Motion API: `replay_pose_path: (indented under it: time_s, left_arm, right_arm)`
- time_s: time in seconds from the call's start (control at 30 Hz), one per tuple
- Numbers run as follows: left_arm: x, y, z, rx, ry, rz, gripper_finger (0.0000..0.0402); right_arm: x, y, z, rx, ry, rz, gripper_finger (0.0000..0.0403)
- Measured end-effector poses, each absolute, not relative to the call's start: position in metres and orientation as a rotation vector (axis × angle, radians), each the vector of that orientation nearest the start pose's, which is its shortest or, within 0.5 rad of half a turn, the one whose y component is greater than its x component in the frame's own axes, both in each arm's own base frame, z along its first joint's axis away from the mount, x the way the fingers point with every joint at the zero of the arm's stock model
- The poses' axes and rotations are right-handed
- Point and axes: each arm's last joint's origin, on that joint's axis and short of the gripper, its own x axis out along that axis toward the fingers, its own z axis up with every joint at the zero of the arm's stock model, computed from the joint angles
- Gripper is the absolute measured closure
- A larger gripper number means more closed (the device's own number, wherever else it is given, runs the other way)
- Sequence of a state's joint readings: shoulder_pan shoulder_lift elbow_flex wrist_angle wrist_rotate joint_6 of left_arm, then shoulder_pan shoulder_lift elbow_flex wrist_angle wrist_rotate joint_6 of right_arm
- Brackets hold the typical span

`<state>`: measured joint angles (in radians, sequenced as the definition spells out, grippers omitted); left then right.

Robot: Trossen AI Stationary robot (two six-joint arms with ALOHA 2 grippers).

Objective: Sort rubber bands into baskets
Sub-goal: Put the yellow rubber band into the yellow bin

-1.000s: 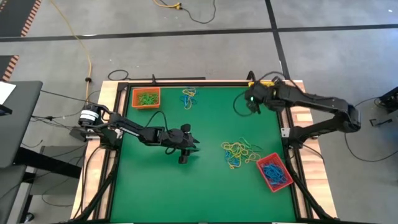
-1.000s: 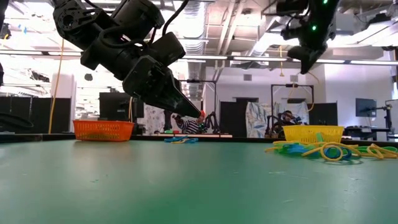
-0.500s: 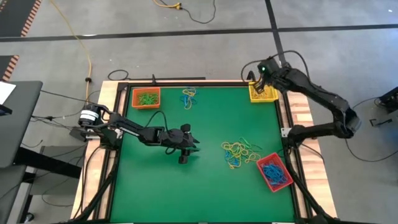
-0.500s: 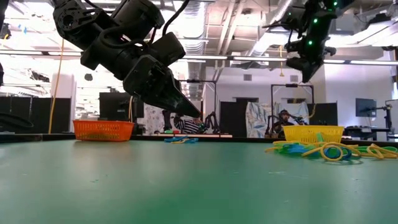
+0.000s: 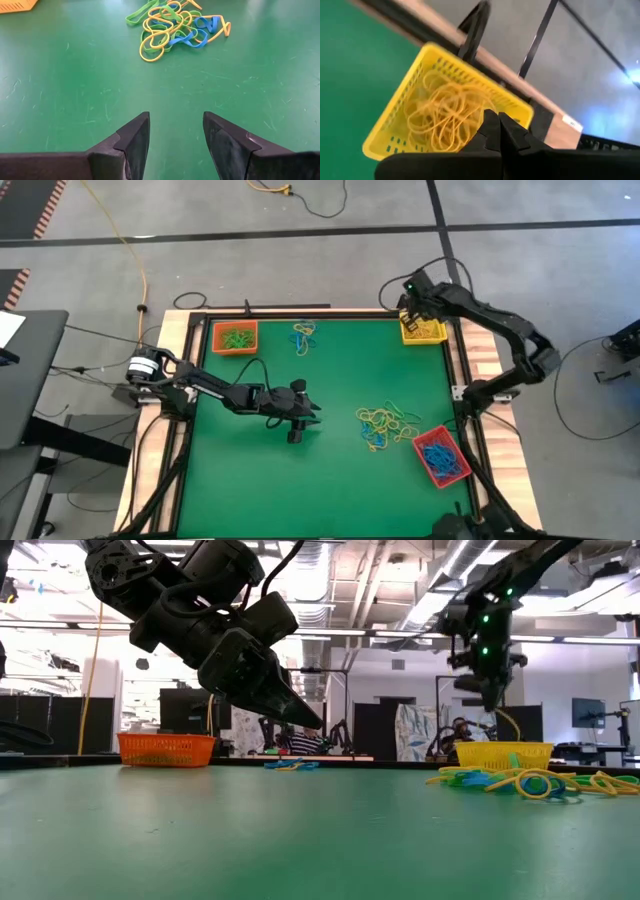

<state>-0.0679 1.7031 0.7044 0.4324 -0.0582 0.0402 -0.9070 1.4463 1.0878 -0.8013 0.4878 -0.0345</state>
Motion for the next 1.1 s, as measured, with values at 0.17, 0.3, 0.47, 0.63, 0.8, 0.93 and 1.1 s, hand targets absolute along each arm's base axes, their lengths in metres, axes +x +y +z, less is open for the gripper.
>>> replay_pose_path:
  time_s: [0.17, 0.3, 0.47, 0.63, 0.8, 0.93, 1.1]
  left_arm:
    - [0.319, -0.02, 0.14, 0.075, 0.566, -0.021, 0.0226]
    - [0.319, -0.02, 0.14, 0.075, 0.57, -0.021, 0.0226]
    - [0.318, -0.02, 0.139, 0.076, 0.58, -0.021, 0.0226]
    - [0.318, -0.02, 0.139, 0.078, 0.581, -0.022, 0.0226]
    - [0.318, -0.02, 0.139, 0.077, 0.58, -0.021, 0.0226]
    - [0.318, -0.02, 0.139, 0.077, 0.58, -0.022, 0.0226]
    - [0.318, -0.02, 0.139, 0.077, 0.58, -0.022, 0.0226]
  right_arm:
    - [0.161, -0.232, 0.227, 0.26, 1.327, -1.179, 0.0382]
    - [0.16, -0.236, 0.217, 0.287, 1.361, -1.183, 0.0365]
    - [0.157, -0.237, 0.216, 0.321, 1.349, -1.163, 0.0354]
    - [0.154, -0.238, 0.216, 0.342, 1.354, -1.176, 0.0334]
    - [0.153, -0.236, 0.22, 0.335, 1.346, -1.176, 0.0268]
    - [0.15, -0.231, 0.229, 0.331, 1.317, -1.19, 0.0201]
    - [0.149, -0.214, 0.247, 0.329, 1.27, -1.134, 0.017]
